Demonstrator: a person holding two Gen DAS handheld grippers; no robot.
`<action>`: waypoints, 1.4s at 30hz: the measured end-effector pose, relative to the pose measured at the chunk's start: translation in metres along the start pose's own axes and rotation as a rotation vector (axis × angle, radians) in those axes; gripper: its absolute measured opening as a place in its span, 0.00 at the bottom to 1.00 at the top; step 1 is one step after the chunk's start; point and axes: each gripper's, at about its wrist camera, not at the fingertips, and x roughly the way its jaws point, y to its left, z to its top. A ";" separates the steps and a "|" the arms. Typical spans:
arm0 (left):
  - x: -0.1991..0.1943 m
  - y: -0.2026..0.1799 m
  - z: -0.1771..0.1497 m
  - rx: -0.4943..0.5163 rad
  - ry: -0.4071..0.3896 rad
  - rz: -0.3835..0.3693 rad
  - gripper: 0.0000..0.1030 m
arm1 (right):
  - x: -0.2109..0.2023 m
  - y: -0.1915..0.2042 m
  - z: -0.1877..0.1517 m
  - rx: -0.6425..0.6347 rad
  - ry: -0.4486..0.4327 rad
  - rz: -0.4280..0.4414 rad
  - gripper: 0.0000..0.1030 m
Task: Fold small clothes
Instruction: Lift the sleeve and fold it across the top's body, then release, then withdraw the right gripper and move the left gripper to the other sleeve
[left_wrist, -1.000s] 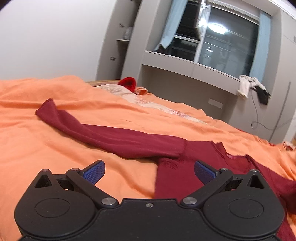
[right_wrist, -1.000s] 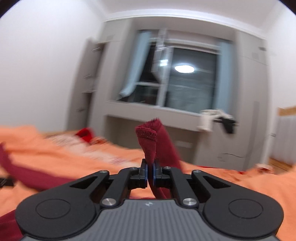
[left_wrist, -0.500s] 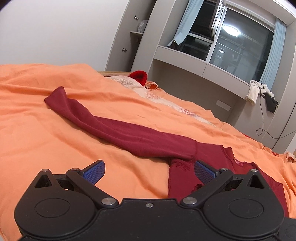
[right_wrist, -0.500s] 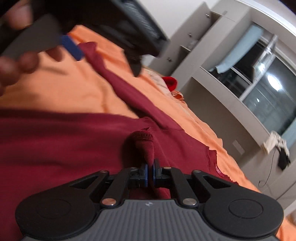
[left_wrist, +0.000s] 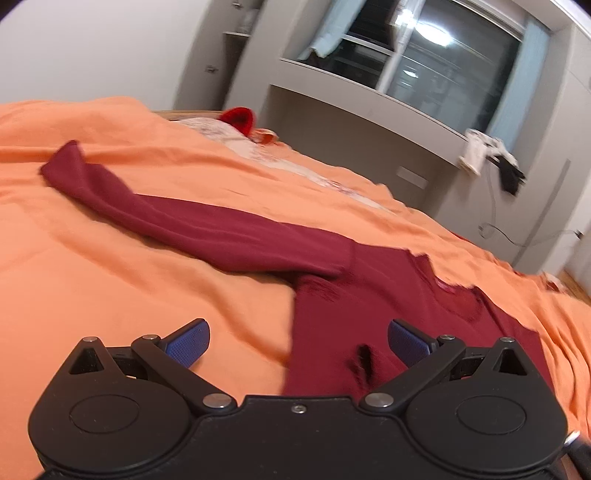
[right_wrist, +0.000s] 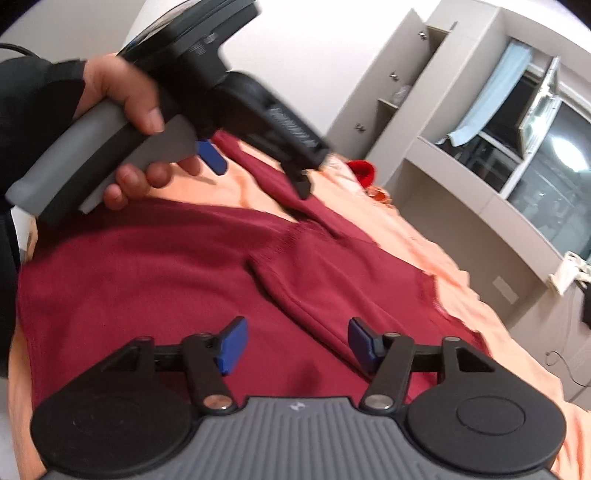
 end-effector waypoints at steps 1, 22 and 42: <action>0.001 -0.003 -0.002 0.018 0.001 -0.013 1.00 | -0.005 -0.007 -0.006 0.012 0.006 -0.022 0.68; 0.024 -0.044 -0.044 0.290 0.094 0.087 1.00 | 0.017 -0.130 -0.126 0.240 0.279 -0.484 0.85; 0.013 -0.052 -0.049 0.337 0.039 0.009 1.00 | 0.011 -0.183 -0.128 0.634 0.189 -0.421 0.06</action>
